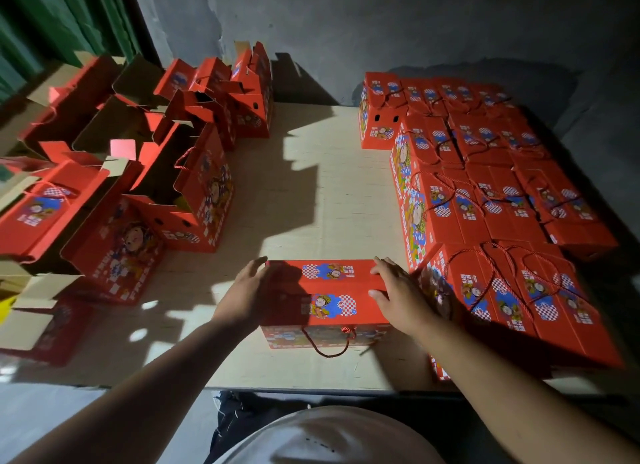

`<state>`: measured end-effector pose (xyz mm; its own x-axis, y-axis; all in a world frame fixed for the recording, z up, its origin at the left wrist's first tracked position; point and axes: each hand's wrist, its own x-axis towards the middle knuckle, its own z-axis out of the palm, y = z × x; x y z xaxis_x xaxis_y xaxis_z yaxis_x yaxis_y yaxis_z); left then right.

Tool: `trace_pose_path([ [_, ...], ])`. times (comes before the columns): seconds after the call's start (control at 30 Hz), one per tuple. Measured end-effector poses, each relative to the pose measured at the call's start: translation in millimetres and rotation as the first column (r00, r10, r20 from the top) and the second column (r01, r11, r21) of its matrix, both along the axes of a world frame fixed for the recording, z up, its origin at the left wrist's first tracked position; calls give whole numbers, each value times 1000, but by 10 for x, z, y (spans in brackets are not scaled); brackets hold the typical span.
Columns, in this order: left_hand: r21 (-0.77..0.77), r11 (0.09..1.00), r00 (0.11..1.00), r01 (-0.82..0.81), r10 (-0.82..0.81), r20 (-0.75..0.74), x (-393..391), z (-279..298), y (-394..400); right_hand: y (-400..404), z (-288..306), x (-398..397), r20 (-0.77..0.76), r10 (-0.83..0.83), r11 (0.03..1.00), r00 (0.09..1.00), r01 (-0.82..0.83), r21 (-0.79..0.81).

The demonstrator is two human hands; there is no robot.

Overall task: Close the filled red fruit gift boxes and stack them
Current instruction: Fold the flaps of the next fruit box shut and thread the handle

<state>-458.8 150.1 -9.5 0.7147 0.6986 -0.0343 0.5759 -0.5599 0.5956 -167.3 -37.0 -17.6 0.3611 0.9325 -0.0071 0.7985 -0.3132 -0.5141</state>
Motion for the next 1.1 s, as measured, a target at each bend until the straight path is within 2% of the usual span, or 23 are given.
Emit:
trace_pose_path([
  [0.13, 2, 991, 969, 133, -130, -210, 221, 3, 120, 152, 54, 8, 44, 14, 999, 999, -11, -52],
  [0.3, 23, 993, 957, 113, -102, -273, 394, -37, 79, 261, 12, 36, 166, 31, 989, 986, -7, -146],
  [0.47, -49, 998, 959, 42, -54, -278, 406, -65, 24, 283, -57, 0, 188, 19, 989, 982, 8, -146],
  [0.73, 10, 998, 959, 57, -52, -279, 327, -90, -79, 145, -183, -63, 241, 30, 996, 970, -7, -93],
  [0.93, 84, 993, 956, 84, -57, -289, 287, -217, -182, 54, -312, -95, 115, 40, 987, 993, -21, -160],
  [1.1, 132, 986, 952, 98, -54, -301, 290, -320, -173, -40, -337, -147, 108, 88, 970, 990, -61, -235],
])
